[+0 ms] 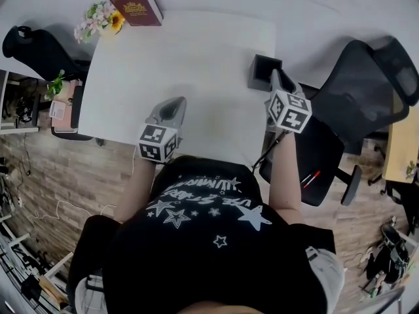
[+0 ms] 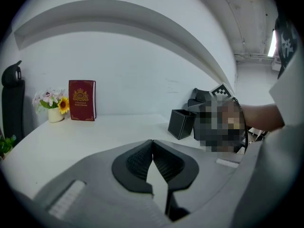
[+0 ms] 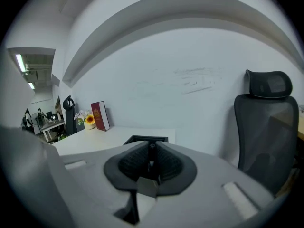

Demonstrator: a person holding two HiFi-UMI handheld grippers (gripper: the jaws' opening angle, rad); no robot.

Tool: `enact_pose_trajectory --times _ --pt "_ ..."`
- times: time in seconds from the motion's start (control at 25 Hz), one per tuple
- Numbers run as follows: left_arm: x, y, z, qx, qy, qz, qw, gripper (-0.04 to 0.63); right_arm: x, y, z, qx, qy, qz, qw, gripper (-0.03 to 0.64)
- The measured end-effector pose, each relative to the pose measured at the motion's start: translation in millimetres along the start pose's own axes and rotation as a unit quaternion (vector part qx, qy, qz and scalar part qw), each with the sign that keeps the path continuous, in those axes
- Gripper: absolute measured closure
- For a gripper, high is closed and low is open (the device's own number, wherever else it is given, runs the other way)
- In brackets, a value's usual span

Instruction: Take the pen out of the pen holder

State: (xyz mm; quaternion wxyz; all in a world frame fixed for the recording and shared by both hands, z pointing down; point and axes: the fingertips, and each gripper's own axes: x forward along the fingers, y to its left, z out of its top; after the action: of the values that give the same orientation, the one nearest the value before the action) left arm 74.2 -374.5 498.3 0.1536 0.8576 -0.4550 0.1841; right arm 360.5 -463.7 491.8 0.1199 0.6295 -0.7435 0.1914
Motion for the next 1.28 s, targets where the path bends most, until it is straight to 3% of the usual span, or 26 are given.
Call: enact_pose_trajectory --times 0.6,1.28 --pt "-10 14 -2 -0.007 -0.011 -0.002 0.9999 0.584 -12 13 20 -0.017 -0.027 0.000 0.999 0.580" --pt "-83 50 -20 -0.023 -0.032 -0.019 0.9990 0.584 -84 71 85 -0.060 -0.128 -0.049 0.989 0.580"
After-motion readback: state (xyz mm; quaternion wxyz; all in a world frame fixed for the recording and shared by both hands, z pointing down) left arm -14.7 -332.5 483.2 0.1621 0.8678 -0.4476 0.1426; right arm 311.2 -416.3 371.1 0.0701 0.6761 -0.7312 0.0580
